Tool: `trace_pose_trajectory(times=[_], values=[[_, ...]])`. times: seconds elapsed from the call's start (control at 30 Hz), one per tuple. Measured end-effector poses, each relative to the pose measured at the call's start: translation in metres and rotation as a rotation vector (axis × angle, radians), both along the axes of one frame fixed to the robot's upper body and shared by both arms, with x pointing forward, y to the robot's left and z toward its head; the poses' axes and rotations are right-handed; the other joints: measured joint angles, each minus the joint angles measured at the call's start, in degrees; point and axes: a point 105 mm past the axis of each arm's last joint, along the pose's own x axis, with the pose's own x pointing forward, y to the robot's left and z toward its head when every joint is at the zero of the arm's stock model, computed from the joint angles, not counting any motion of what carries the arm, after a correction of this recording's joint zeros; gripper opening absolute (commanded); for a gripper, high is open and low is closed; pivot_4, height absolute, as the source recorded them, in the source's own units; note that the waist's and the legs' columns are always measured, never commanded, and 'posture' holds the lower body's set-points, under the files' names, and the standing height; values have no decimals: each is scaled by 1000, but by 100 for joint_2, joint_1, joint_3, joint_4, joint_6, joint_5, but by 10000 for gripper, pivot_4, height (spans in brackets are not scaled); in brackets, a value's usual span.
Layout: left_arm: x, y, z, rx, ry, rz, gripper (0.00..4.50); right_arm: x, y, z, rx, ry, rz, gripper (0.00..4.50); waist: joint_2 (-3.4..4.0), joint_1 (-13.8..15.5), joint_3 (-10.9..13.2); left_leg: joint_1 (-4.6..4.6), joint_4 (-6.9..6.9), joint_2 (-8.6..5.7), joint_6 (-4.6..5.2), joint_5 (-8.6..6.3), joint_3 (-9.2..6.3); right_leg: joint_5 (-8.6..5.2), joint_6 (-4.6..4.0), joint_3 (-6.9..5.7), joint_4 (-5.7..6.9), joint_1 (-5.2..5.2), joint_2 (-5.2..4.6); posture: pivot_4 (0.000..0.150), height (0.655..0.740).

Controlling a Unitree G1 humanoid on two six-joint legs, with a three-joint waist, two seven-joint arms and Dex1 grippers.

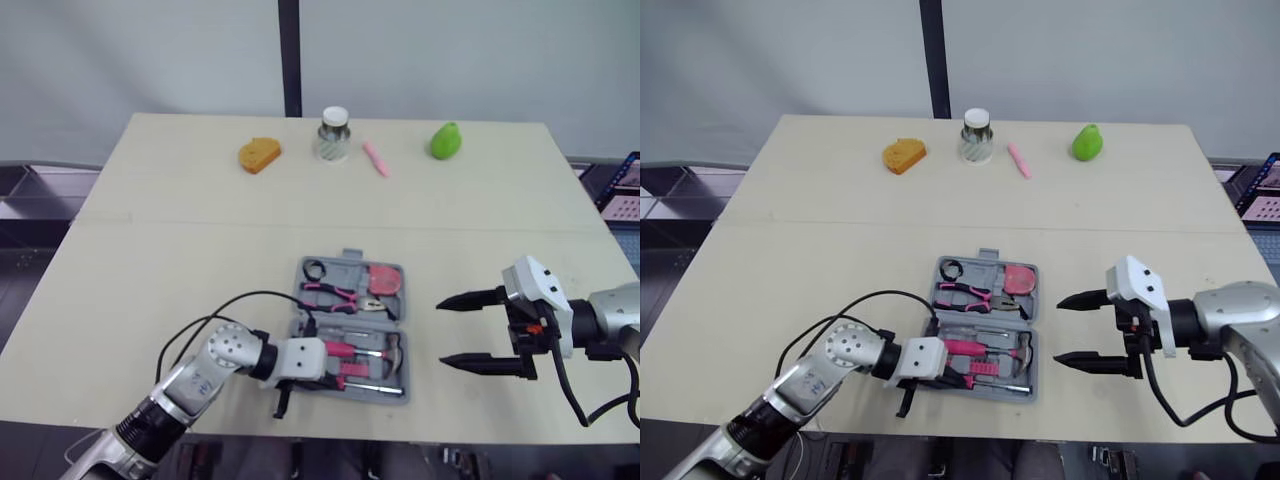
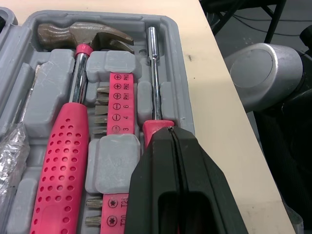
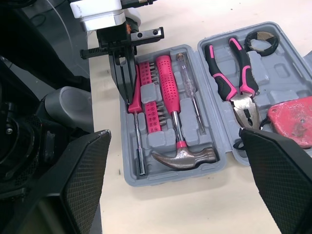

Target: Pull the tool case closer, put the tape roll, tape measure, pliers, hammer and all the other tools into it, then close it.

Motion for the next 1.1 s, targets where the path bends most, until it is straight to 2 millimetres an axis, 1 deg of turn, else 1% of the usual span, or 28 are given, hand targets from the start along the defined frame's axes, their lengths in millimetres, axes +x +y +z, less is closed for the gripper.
trace_pose_trajectory(times=[0.13,0.23,0.27,0.33,0.37,0.43,0.47,0.5,0.53,0.57,0.63,0.67,0.7,0.77,0.9,1.03,1.1], values=[[0,4,4,-39,73,60,213,1,0,0,3,-3,-6,45000,-1,-16,1,-2,-2,3,-1,-1,-1,0,0,0,0,-3,2,1500,7400],[1,18,9,-82,195,163,213,3,-3,-4,23,7,-37,45000,-3,-57,7,-6,-3,6,-3,0,-1,-1,-1,-1,3,-8,5,1500,7400],[4,24,13,-99,224,208,213,5,-6,-6,26,14,-52,45000,-5,-57,10,-8,-2,5,-2,0,-1,-1,-1,-1,5,-10,4,1500,7400],[15,37,35,-169,224,304,213,8,-14,-12,29,26,-93,45000,-9,-60,14,-10,0,5,-2,0,-1,-1,-1,0,5,-10,4,1500,7400],[22,47,48,-203,196,354,2647,10,-18,-16,35,34,-120,45000,-13,-51,16,-11,0,5,-2,0,-3,-1,-1,-1,5,-10,3,1500,7400],[34,75,71,-241,133,465,8599,16,-29,-23,57,43,-190,45000,-13,-59,16,-10,-1,3,-2,0,-2,-1,-1,0,4,-9,3,1500,7400],[38,91,78,-243,104,524,12582,19,-37,-28,57,51,-229,45000,-10,-63,17,-10,-2,2,-2,0,-1,-1,-1,0,3,-10,3,1500,7400],[40,106,83,-245,84,577,17870,22,-44,-32,60,53,-271,45000,-7,-71,19,-10,-4,0,-2,0,2,0,-1,0,2,-10,2,1500,7400],[41,115,86,-249,73,614,22132,25,-50,-34,66,52,-307,45000,-7,-78,19,-9,-4,0,-1,0,3,0,-1,0,3,-10,3,1500,7400],[41,130,88,-257,61,668,27715,31,-58,-36,88,34,-363,45000,-8,-97,20,-9,-4,2,-2,0,4,0,0,0,3,-11,5,1500,7400],[43,166,88,-250,37,798,38301,40,-80,-44,103,24,-485,45000,-8,-141,20,-9,-6,3,-2,0,6,-1,-1,1,5,-15,6,1500,7400],[42,183,87,-241,28,857,42814,43,-90,-48,109,23,-538,45000,-6,-147,21,-9,-8,3,-2,0,8,-1,-1,1,6,-17,6,1500,7400],[41,199,86,-237,19,910,44545,45,-99,-52,109,21,-587,45000,-2,-156,23,-9,-10,2,-2,0,12,-1,-1,4,7,-21,6,1500,7400],[38,218,84,-238,-3,984,44545,51,-113,-58,124,3,-663,45000,-2,-163,23,-9,-11,3,-2,0,14,-1,-1,6,7,-22,5,1500,7400],[23,245,72,-208,-5,1087,44545,55,-133,-63,127,-33,-746,45000,0,-173,25,-6,-22,5,-4,-1,19,-1,-1,11,7,-28,5,1500,7400],[14,259,66,-184,-7,1137,44545,56,-140,-71,131,-33,-776,45000,1,-163,25,-4,-23,4,-6,0,21,-1,-1,12,8,-28,2,1500,7400],[14,262,66,-179,-19,1143,44545,57,-143,-74,132,-31,-788,45000,1,-159,25,-4,-23,5,-6,-1,20,-1,-1,12,8,-28,1,1500,7400]])
